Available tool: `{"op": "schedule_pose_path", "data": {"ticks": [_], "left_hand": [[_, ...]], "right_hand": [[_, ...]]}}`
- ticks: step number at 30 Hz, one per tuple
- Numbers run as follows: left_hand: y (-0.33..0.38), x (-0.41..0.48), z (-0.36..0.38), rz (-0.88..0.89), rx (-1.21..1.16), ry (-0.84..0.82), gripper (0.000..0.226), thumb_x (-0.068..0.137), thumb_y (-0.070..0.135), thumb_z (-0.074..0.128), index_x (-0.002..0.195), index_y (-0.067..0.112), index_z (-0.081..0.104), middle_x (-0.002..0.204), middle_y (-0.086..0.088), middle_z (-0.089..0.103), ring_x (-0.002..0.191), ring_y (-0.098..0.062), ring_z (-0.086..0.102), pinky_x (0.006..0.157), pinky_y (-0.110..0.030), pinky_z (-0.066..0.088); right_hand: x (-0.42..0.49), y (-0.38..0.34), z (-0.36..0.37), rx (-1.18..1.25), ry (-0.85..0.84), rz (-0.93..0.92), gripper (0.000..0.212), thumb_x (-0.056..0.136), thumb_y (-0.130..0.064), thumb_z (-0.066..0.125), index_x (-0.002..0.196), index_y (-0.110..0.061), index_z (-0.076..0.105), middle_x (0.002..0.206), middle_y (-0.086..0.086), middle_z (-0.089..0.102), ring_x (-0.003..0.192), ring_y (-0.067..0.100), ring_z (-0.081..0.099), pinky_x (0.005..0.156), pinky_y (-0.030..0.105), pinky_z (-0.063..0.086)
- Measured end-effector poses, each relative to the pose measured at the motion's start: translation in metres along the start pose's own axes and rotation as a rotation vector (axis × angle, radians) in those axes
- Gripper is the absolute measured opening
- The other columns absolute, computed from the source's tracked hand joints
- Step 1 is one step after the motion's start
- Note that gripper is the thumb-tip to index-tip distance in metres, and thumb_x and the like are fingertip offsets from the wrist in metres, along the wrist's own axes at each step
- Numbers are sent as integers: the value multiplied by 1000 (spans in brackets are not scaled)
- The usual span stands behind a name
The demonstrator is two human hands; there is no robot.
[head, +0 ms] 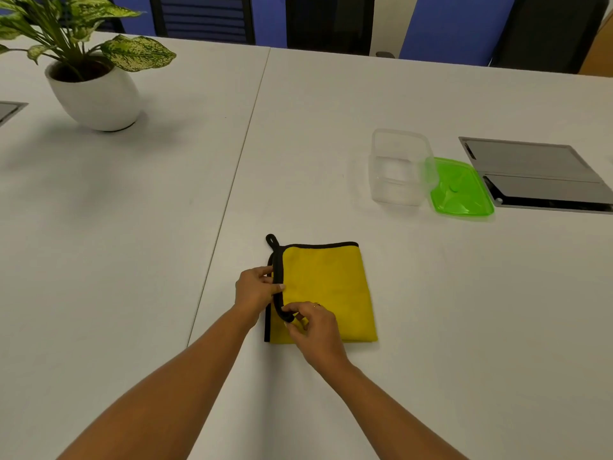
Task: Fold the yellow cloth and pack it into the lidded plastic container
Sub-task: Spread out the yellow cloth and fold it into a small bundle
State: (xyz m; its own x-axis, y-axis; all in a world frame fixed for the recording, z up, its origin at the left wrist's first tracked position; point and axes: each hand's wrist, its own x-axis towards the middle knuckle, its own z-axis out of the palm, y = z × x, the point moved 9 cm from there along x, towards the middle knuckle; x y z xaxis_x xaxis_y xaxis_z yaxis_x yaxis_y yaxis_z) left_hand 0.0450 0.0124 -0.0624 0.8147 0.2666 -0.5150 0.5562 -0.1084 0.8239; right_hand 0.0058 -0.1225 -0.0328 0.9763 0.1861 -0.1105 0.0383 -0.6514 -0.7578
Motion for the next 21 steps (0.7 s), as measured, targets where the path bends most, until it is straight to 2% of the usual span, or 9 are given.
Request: {"op": "schedule_pose_path", "data": {"ticks": [3, 7, 11, 14, 18, 21], "left_hand": [[0, 1, -3, 47, 66, 35, 54, 78, 2, 69, 129, 2, 50, 111, -22, 66, 100, -29, 62, 83, -30, 45], [-6, 6, -8, 25, 135, 58, 53, 81, 4, 66, 131, 0, 47, 122, -22, 61, 113, -35, 57, 98, -40, 44], [-10, 12, -13, 13, 134, 49, 50, 82, 1, 65, 128, -1, 49, 118, -24, 63, 108, -36, 60, 93, -39, 48], [-13, 14, -15, 5, 113, 46, 49, 81, 0, 65, 128, -2, 50, 117, -24, 63, 107, -36, 60, 91, -38, 48], [-14, 16, -16, 36, 159, 43, 51, 80, 2, 67, 128, 0, 50, 113, -25, 65, 106, -36, 61, 93, -40, 48], [-8, 17, -14, 130, 291, 51, 51, 80, 5, 68, 128, 2, 51, 107, -24, 66, 101, -35, 62, 93, -40, 48]], "right_hand": [[2, -1, 3, 2, -5, 6, 29, 87, -18, 61, 115, -20, 63, 115, 2, 66, 100, 13, 57, 86, 23, 50], [5, -2, 17, 5, -35, 25, 28, 86, -19, 62, 114, -20, 63, 114, 1, 67, 99, 12, 57, 85, 20, 48], [7, 10, 25, 127, -17, 138, 20, 80, -17, 69, 100, -12, 66, 103, 6, 70, 85, 8, 56, 76, 15, 46], [7, 20, 28, 205, 0, 220, 19, 77, -18, 73, 92, -9, 66, 95, 9, 70, 80, 12, 56, 72, 18, 47], [8, 24, 33, 197, -3, 229, 19, 76, -20, 73, 91, -10, 67, 87, 3, 66, 80, 11, 56, 70, 15, 45], [7, 24, 39, 145, -46, 194, 21, 76, -23, 73, 93, -11, 68, 97, 4, 69, 84, 9, 56, 76, 16, 46]]}}
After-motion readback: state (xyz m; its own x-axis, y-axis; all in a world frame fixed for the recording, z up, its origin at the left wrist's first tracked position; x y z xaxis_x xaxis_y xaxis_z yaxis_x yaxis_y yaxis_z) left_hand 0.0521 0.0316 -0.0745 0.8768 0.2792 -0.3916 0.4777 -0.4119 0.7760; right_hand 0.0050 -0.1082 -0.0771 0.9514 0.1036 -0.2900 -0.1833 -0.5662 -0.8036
